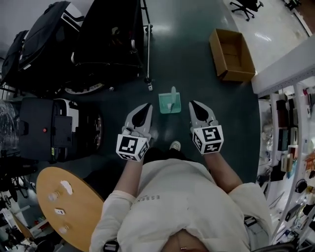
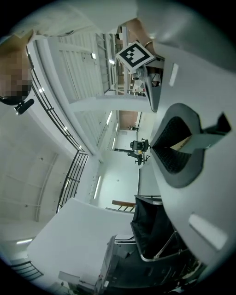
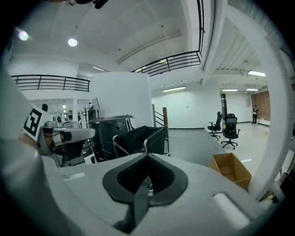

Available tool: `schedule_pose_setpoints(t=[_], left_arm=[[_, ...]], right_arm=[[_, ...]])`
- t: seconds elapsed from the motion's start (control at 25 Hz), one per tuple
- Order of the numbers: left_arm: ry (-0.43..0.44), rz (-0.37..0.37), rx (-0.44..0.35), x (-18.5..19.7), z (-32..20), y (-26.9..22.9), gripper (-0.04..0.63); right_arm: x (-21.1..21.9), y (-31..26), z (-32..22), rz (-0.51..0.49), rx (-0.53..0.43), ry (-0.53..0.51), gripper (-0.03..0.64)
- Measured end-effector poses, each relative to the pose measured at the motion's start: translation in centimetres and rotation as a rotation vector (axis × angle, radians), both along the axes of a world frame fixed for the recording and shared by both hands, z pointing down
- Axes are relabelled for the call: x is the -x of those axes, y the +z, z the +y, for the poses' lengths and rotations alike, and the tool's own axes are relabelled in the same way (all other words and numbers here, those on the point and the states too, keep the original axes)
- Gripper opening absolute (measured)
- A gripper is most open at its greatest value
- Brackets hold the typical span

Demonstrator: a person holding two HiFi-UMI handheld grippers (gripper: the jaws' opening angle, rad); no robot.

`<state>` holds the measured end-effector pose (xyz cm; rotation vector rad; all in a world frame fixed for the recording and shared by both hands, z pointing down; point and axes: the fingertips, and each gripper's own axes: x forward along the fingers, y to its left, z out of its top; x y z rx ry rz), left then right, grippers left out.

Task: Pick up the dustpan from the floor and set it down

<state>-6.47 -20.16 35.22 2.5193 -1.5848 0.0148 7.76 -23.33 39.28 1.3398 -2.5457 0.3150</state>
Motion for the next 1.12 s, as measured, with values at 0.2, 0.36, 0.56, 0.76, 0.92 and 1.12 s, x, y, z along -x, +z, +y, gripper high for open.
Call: schedule_pose_setpoints(t=[0.2,0.36,0.56,0.76,0.92,1.12], left_arm=[[0.045,-0.006,-0.017,-0.3,5.6,0.1,0.018],[0.062,0.015,-0.026,-0.8,11.4,-0.7,0.018],[0.055,0.004,-0.072,-0.6,19.2,-2.5,0.018],[0.058,0.010,-0.069,-0.7,26.4,-2.7,0.018],[0.074,0.015,-0.049,-1.5,31.2,-2.2,0.018],[0.048,0.051,-0.097,-2.4,35.2,-3.9,0.018]], right_arm=[[0.0,-1.2,5.5,0.038,-0.065,-0.028,-0.008],[-0.3,-1.5,11.0,0.054,-0.080,-0.035,-0.008],[-0.3,-2.5,18.0,0.006,-0.086,-0.033,-0.008],[-0.1,-3.5,24.8,-0.022,-0.088,-0.029,-0.008],[-0.2,-3.9,30.1,0.005,-0.098,-0.025,-0.008],[-1.6,-4.6,34.8,-0.002,-0.107,-0.020,-0.008]])
